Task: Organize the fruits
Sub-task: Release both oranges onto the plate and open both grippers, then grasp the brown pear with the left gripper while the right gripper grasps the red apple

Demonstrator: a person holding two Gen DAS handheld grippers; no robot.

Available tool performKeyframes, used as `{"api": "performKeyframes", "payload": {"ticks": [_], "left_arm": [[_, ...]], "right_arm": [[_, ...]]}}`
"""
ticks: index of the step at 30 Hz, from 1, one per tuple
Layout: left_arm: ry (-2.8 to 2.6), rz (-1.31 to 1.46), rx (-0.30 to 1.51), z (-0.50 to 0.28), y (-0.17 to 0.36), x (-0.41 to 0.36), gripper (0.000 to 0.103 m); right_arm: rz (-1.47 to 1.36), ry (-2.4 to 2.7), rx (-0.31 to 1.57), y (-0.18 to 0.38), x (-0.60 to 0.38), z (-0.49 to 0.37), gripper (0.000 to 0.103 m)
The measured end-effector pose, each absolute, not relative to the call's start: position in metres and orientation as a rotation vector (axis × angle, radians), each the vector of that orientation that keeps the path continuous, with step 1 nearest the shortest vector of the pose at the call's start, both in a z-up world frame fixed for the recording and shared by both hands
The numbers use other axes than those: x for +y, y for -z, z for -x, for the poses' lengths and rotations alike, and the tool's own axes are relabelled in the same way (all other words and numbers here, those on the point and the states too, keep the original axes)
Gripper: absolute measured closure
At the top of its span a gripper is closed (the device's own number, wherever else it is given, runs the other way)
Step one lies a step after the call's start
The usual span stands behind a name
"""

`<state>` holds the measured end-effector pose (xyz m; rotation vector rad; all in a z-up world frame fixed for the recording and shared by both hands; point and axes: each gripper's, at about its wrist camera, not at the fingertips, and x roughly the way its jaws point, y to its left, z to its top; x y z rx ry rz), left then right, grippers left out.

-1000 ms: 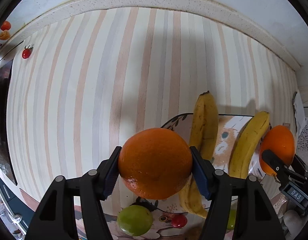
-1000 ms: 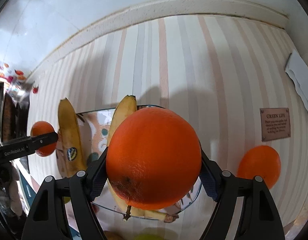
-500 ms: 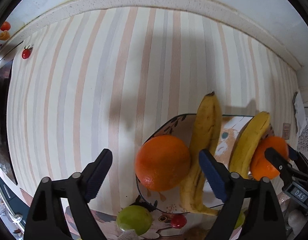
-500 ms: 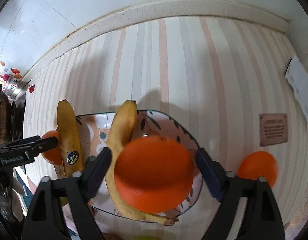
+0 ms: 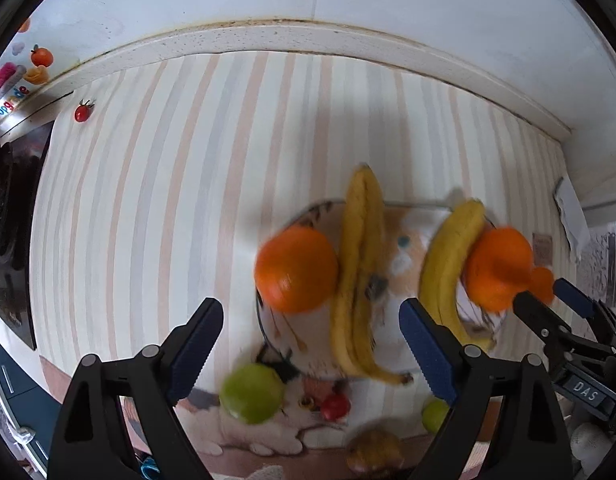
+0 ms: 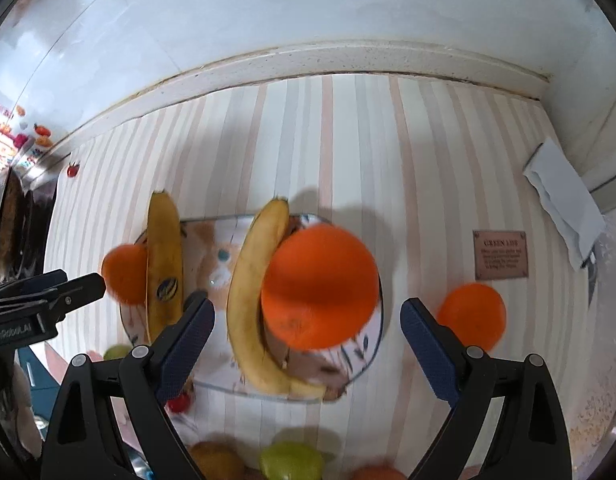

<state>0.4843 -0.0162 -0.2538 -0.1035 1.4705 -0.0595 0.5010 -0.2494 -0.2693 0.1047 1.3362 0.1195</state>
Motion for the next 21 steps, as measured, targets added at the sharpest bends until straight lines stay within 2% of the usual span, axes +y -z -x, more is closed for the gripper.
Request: {"api": "performKeyframes", "payload": {"ticks": [21], "left_arm": [[0.092, 0.054, 1.307, -0.388, 0.17, -0.05, 0.013]], "right_arm": [[-0.118, -0.147, 1.157, 0.174, -0.255, -0.396, 0.007]]}}
